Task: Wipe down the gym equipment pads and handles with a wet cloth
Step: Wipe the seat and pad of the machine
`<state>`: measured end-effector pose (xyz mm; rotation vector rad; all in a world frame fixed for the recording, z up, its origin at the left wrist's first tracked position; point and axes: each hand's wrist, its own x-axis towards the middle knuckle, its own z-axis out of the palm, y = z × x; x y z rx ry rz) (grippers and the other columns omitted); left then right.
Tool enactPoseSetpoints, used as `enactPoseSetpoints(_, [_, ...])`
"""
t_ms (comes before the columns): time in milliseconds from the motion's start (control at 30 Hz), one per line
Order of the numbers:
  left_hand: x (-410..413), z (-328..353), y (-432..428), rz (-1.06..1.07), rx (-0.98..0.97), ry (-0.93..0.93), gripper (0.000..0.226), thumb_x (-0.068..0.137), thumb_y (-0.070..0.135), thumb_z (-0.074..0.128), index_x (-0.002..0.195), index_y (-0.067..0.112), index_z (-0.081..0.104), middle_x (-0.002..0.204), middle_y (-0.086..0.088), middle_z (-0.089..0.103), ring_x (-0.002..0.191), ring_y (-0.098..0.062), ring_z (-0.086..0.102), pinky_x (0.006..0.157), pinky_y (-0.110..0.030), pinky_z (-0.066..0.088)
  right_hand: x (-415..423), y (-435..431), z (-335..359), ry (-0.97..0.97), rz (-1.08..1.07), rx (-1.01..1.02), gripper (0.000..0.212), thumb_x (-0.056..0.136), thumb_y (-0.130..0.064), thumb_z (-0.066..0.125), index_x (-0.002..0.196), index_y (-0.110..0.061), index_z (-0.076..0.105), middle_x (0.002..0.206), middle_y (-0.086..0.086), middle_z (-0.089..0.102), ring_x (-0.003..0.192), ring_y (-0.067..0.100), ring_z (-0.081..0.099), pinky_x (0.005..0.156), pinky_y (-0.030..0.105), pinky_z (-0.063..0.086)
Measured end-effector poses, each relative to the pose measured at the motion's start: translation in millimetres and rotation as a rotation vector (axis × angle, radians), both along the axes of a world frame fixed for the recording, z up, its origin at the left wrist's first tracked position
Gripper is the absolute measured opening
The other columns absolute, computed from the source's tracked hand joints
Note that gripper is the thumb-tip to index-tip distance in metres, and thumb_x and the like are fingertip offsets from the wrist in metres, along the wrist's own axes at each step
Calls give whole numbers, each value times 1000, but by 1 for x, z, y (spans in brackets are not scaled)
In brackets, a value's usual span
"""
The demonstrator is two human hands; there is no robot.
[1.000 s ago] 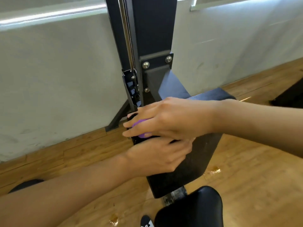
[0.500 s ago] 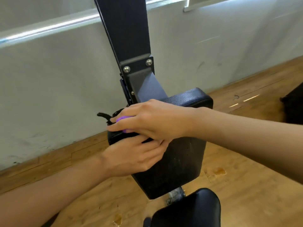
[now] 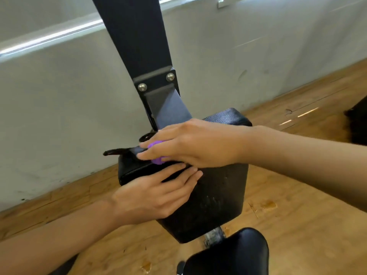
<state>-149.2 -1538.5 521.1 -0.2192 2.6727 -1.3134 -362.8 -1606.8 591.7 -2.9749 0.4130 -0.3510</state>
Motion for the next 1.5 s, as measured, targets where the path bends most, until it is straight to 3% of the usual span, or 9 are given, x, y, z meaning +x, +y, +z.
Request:
enactPoseSetpoints(167, [-4,-3,-1,-10,-3,74,47,106,21,51,147,-1,51,156,-26,45,146,-39,43,125,-58,19,-122,-13,18,-13,-297,174,41,108,-33,42,146,-26,55,146,-5,57,124,0,59,96,14,45])
enactPoseSetpoints(300, [-2,-4,0,-8,2,71,47,105,22,53,147,2,53,157,-24,45,146,-38,43,126,-58,19,-34,-10,7,41,-140,65,42,108,-27,41,148,-23,53,148,-2,56,127,17,60,101,32,51])
enactPoseSetpoints(400, [-1,-2,2,9,15,27,51,103,22,51,150,2,49,159,-25,41,148,-40,39,126,-58,18,-2,-2,9,88,-58,-13,46,108,-28,43,154,-26,44,155,-2,47,132,18,56,97,25,44])
enactPoseSetpoints(500, [-2,-2,0,-2,17,28,52,105,24,53,150,0,48,158,-25,41,148,-40,39,126,-59,15,-62,-15,8,123,-113,24,43,110,-32,38,153,-29,45,156,-4,47,142,13,46,122,40,33])
enactPoseSetpoints(833, [-2,-5,0,38,-3,13,64,100,33,62,151,-1,45,158,-27,40,146,-44,36,122,-65,6,15,11,0,49,-31,-54,47,102,-25,42,147,-18,50,139,6,58,121,26,58,95,44,55])
enactPoseSetpoints(1067, [-4,-8,1,30,-1,55,52,109,28,48,151,-1,46,158,-24,42,148,-38,39,128,-58,14,-125,-11,1,-126,-408,119,39,108,-25,42,142,-21,59,130,3,64,114,24,66,93,35,52])
enactPoseSetpoints(1233, [0,-7,2,59,20,32,60,104,35,56,153,1,44,161,-25,38,150,-40,33,128,-60,7,-34,6,-7,-51,-235,-14,46,101,-19,50,146,-20,52,131,5,63,114,22,64,91,41,57])
enactPoseSetpoints(1400, [-5,1,5,107,61,6,67,101,42,55,154,2,43,162,-23,36,152,-40,28,128,-57,2,-70,-5,-21,-16,-219,-141,46,108,-33,42,153,-27,45,153,1,51,142,21,46,124,57,22])
enactPoseSetpoints(1500, [-15,7,12,187,157,42,64,99,42,56,151,5,50,160,-20,41,152,-37,28,129,-54,2,-93,-4,-33,-170,-336,3,42,108,-36,44,147,-25,55,154,4,49,143,21,44,122,56,28])
